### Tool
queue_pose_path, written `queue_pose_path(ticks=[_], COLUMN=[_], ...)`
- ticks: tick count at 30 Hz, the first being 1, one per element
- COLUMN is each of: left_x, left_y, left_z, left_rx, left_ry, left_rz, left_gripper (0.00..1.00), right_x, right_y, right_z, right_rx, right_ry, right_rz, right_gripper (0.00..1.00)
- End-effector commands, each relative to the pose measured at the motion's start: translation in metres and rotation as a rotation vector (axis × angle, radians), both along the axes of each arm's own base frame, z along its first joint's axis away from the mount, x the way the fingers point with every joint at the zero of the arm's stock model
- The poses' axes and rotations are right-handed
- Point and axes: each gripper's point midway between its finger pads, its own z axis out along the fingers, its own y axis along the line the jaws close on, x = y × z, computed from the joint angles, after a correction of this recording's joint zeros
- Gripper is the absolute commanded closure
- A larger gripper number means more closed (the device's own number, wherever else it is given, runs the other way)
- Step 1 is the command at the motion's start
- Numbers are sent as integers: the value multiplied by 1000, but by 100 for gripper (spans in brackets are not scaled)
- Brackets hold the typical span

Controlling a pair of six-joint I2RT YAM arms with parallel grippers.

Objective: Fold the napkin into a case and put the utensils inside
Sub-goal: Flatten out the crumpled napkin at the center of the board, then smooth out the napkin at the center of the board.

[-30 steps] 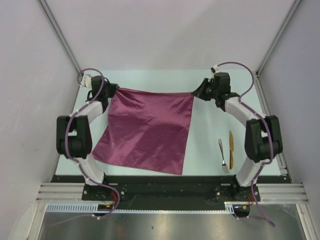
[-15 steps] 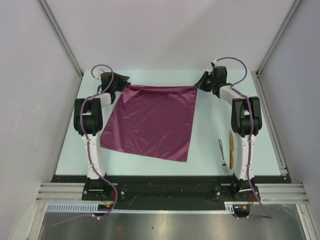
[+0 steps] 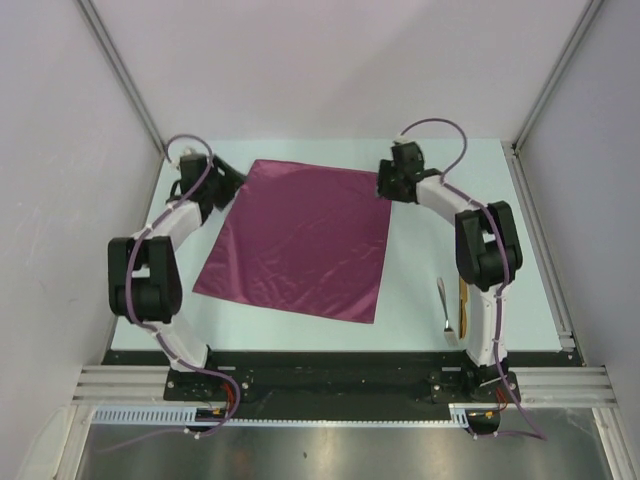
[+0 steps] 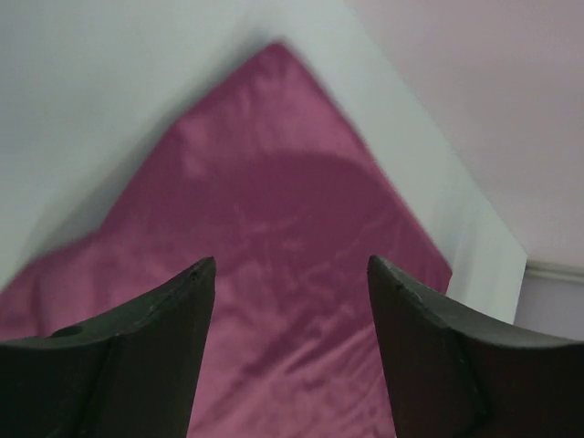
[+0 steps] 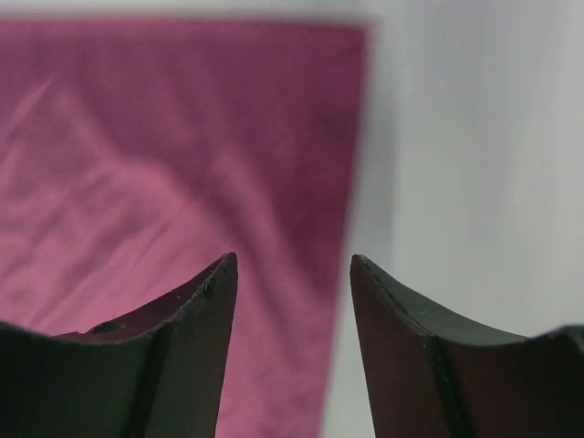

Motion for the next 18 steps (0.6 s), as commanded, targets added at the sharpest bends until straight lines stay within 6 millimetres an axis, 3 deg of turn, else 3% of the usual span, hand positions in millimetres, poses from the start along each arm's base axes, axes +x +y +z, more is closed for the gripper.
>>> queue_pose_path(ticks=[1,2,3,6,8,11,15,16,18], left_x=[-78,-86,-94,-104,-103,-94,-86,-85,-79], left_y=[-22,-39,-47,-43,-42,-39,-36,-35,-31], left_z=[-66,-65,-61,-59,-43,-27,-10,-7,-1], left_rx=[-116,-120,-111,-48,-20,25,36,40,48], left_ry=[143,134,129,119,72,60,43,34,32], left_rz=[-46,-84,-102,-94,-110,-130,-140,-143,-143], left_gripper=[31,32,32,29,26,23,22,22,22], right_x=[-55,-69,-77,-94,-97,-104,-117,-127,-139], right_y=[76,95,100,114,114,100,71,56,39], right_z=[35,30,18,-6,-17,-37,-57,-68,-71], right_rx=[39,81,96,160,187,172,136,119,120], right_ry=[-41,-17,8,75,89,137,191,223,263], right_rz=[142,197,201,212,194,162,100,73,24], right_gripper=[43,46,47,54,61,70,71,71,71])
